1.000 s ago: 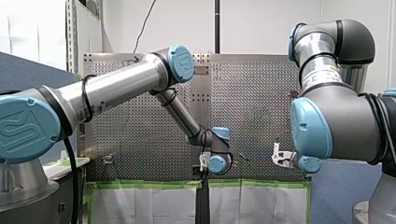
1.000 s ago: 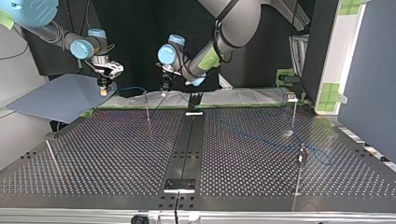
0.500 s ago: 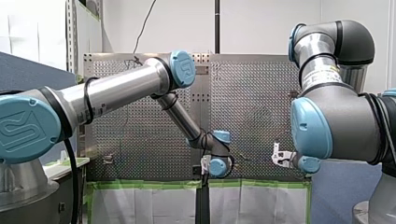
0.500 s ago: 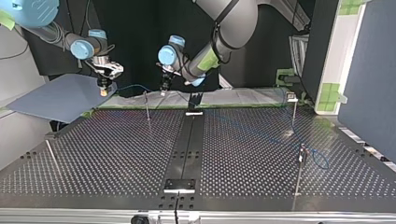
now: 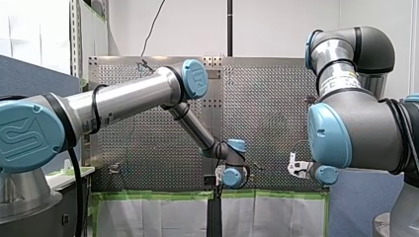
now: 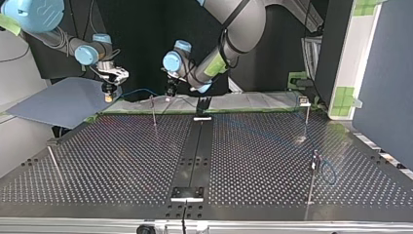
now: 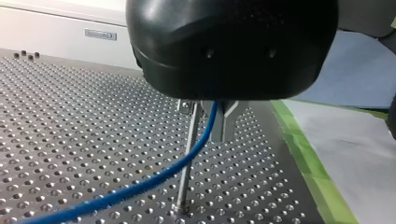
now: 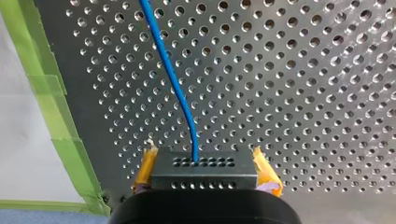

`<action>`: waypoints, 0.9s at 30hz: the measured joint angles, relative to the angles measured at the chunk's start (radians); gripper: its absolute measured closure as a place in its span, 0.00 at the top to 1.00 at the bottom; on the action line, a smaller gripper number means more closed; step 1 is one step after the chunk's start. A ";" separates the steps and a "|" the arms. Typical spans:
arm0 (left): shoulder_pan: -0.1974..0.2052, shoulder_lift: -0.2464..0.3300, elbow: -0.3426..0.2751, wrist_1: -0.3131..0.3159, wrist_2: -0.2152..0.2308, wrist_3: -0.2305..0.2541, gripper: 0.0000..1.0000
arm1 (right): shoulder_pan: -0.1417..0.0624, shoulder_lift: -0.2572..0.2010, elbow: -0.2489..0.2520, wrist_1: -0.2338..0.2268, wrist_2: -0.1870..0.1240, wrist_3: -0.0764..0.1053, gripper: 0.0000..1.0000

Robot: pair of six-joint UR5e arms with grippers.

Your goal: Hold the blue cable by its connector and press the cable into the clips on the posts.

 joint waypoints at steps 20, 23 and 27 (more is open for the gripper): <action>0.024 -0.002 0.032 -0.020 0.025 -0.002 0.00 | 0.005 0.004 -0.053 0.015 0.023 0.009 0.00; 0.021 -0.002 0.030 -0.020 0.032 -0.002 0.00 | 0.009 0.007 -0.055 0.013 0.026 0.006 0.00; 0.012 -0.006 0.035 -0.021 0.035 -0.008 0.00 | 0.015 0.025 -0.070 0.020 0.027 0.002 0.00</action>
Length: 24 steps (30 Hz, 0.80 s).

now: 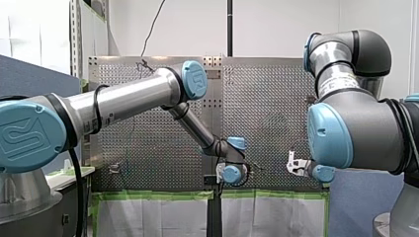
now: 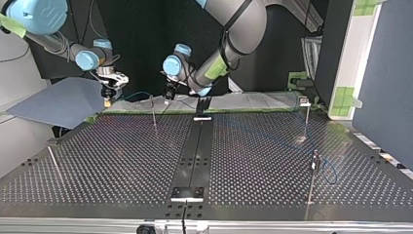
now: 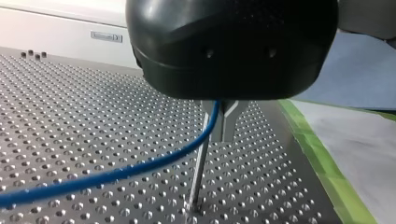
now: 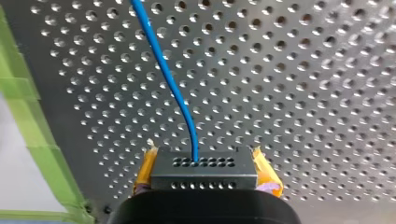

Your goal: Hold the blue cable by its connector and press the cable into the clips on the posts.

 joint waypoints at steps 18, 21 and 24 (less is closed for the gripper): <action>0.015 -0.056 0.133 -0.095 -0.001 -0.011 0.00 | 0.000 0.032 -0.082 0.060 0.002 0.004 0.00; 0.019 -0.056 0.151 -0.104 -0.001 -0.011 0.00 | -0.003 0.032 -0.095 0.062 0.002 0.010 0.00; 0.023 -0.056 0.163 -0.112 0.000 -0.011 0.00 | -0.005 0.033 -0.109 0.063 0.002 0.016 0.00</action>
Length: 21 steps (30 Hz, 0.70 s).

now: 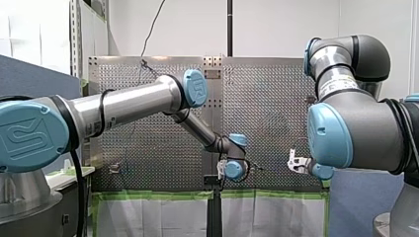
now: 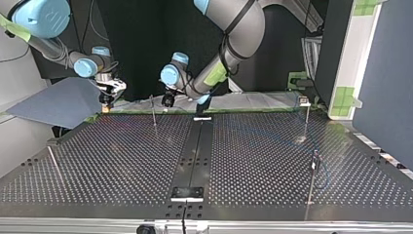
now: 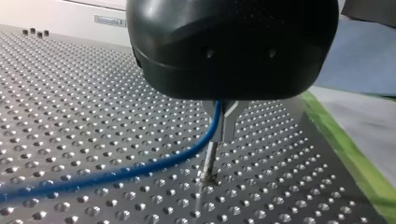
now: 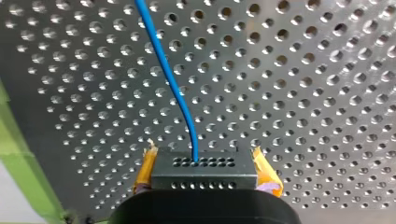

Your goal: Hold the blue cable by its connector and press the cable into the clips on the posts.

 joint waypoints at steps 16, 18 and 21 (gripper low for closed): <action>0.038 0.000 0.001 -0.013 -0.017 0.000 0.00 | 0.007 0.001 -0.073 0.031 -0.020 0.016 0.00; 0.041 0.000 0.003 -0.013 -0.033 0.001 0.00 | 0.007 0.002 -0.078 0.031 -0.022 0.019 0.00; 0.047 0.000 0.006 -0.014 -0.054 0.001 0.00 | 0.005 0.003 -0.085 0.031 -0.022 0.025 0.00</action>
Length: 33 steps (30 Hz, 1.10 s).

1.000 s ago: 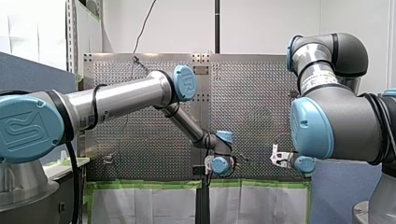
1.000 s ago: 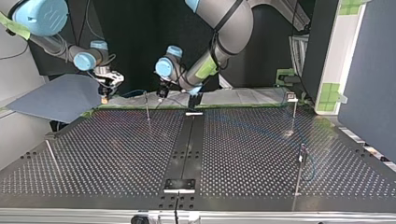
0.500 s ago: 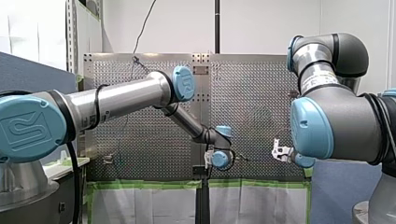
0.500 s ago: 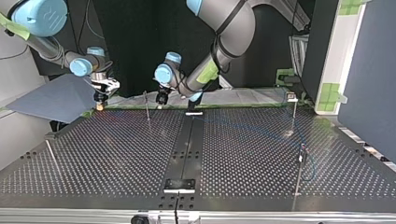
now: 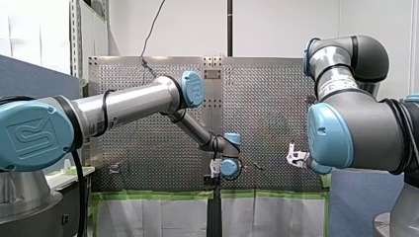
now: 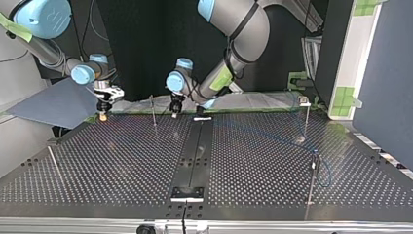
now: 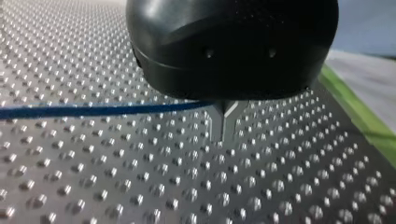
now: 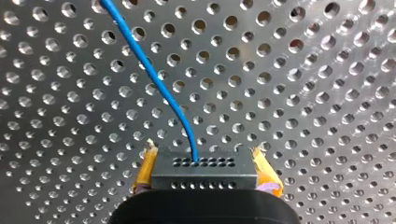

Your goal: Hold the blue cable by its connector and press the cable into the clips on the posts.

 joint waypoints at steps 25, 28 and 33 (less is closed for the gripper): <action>0.023 0.000 0.022 -0.041 -0.019 0.005 0.00 | 0.001 0.038 -0.052 0.018 -0.002 0.008 0.00; 0.023 0.000 0.021 -0.046 -0.019 0.005 0.15 | 0.003 0.039 -0.053 0.018 -0.002 0.008 0.00; 0.022 0.000 0.005 -0.045 -0.019 0.016 0.70 | 0.008 0.039 -0.054 0.021 -0.002 0.008 0.00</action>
